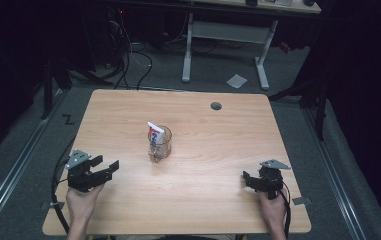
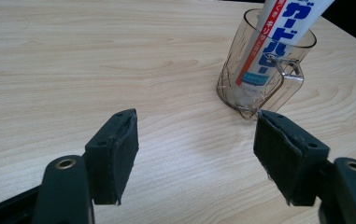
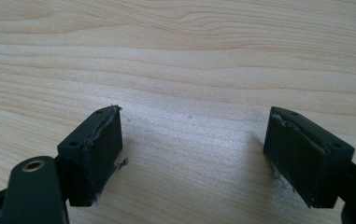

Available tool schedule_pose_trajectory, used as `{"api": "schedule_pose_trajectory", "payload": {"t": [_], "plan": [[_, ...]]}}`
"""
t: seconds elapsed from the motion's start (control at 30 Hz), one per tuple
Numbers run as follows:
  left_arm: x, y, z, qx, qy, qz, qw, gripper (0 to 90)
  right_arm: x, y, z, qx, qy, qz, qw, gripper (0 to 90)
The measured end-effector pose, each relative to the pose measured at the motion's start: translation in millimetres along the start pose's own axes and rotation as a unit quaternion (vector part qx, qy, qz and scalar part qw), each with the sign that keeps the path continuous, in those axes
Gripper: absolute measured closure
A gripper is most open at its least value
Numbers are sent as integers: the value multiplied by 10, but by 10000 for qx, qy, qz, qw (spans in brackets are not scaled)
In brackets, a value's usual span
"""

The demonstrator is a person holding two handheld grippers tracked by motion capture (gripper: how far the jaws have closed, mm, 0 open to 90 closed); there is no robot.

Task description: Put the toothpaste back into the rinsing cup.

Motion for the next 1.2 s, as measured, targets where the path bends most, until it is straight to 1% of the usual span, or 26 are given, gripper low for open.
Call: {"api": "schedule_pose_trajectory", "payload": {"t": [0.33, 0.63, 0.77, 0.9, 1.2], "plan": [[-13, -61, 129, -104, 44, -64, 9999, 314, -1, 0, 0, 1, -6, 0, 10000, 193], [4, -125, 204, -193, 16, -106, 9998, 314, -1, 1, 1, -6, -5, 1, 10000, 194], [20, -166, 245, -249, 5, -98, 9996, 315, -1, 1, 1, -2, 0, -1, 10000, 193], [32, -215, 274, -290, 64, -57, 9995, 322, -2, 2, 2, -4, -6, 1, 10000, 193], [50, -299, 328, -352, -38, -156, 9993, 330, -2, 3, 3, -10, 0, -1, 10000, 194]]}}
Point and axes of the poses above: each handheld gripper's, and its own axes: y roughly backward along the jaws, z roughly out of its underside, x roughly to its right, the point moved 9 cm from there along -y, roughly forward along the jaws, and after that the axes turned 7 degrees about -z, right-handed, at the moved point
